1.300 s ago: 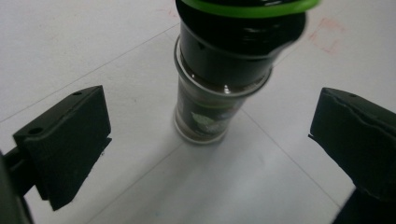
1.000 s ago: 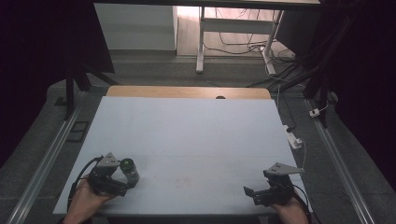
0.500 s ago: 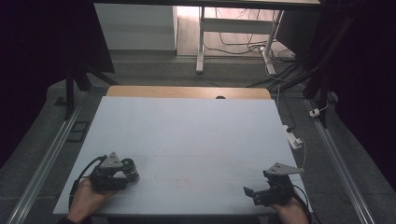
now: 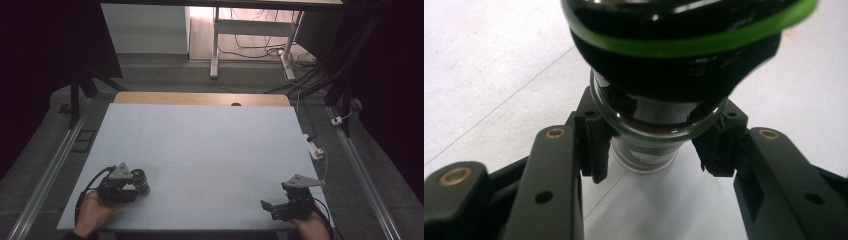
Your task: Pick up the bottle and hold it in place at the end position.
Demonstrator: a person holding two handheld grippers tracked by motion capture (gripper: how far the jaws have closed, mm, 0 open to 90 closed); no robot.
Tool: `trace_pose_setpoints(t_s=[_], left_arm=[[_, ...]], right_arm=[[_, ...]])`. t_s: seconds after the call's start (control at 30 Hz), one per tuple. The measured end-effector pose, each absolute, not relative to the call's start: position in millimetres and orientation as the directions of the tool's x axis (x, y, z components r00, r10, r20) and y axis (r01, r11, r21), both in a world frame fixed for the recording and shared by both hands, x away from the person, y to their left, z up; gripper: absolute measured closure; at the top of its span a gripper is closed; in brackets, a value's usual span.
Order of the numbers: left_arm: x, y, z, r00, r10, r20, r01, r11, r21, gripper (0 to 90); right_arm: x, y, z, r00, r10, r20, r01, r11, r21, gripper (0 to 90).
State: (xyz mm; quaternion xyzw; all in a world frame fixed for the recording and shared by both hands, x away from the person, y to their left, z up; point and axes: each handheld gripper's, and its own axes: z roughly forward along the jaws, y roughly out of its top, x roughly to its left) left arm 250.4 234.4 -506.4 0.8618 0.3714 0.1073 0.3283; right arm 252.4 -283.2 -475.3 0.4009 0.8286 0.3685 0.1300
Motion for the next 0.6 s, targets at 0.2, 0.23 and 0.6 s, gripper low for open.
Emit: trace_pose_setpoints(t_s=[0.2,0.23,0.6], left_arm=[[256,230,-500,0.710,0.699,-0.089,0.564,-0.488,0.666,53.3],[257,229,-498,0.714,0.695,-0.084,0.557,-0.490,0.670,53.3],[273,212,-482,0.722,0.685,-0.097,0.546,-0.478,0.688,53.3]], right_arm=[[253,-283,-475,-0.645,0.760,0.080,0.569,0.408,0.714,0.0],[253,-283,-475,-0.645,0.760,0.080,0.569,0.408,0.714,0.0],[253,-284,-476,-0.643,0.761,0.086,0.573,0.404,0.714,0.0]])
